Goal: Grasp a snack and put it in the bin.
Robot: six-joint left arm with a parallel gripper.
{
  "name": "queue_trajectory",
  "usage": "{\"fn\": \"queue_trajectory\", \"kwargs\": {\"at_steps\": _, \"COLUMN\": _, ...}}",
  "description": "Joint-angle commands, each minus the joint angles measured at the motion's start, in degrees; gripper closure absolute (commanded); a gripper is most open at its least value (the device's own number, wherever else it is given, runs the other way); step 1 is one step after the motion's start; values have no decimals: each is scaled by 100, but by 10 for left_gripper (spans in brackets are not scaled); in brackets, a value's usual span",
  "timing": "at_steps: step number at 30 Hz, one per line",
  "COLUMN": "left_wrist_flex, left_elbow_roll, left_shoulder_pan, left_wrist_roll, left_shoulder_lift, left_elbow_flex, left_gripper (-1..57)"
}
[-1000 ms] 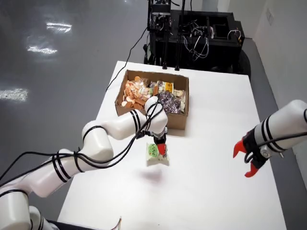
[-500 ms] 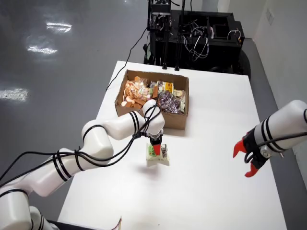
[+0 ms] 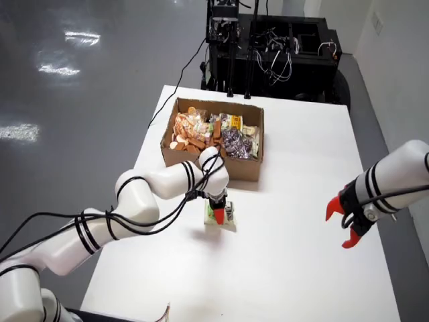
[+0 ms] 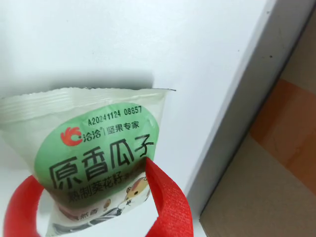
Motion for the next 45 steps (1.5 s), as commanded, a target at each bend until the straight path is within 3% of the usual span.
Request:
{"fn": "queue_trajectory", "kwargs": {"at_steps": 1, "left_wrist_flex": -64, "left_elbow_roll": -26, "left_shoulder_pan": 2, "left_wrist_roll": -35, "left_shoulder_lift": 72, "left_elbow_flex": -59, "left_gripper": 138}}
{"fn": "queue_trajectory", "kwargs": {"at_steps": 15, "left_wrist_flex": -209, "left_elbow_roll": 0, "left_shoulder_pan": 86, "left_wrist_roll": -93, "left_shoulder_lift": 181, "left_elbow_flex": -187, "left_gripper": 135}}
{"fn": "queue_trajectory", "kwargs": {"at_steps": 35, "left_wrist_flex": -271, "left_elbow_roll": 160, "left_shoulder_pan": -3, "left_wrist_roll": -96, "left_shoulder_lift": 289, "left_elbow_flex": -361, "left_gripper": 477}}
{"fn": "queue_trajectory", "kwargs": {"at_steps": 45, "left_wrist_flex": 26, "left_elbow_roll": 185, "left_shoulder_pan": -203, "left_wrist_roll": -92, "left_shoulder_lift": 486, "left_elbow_flex": -741, "left_gripper": 556}}
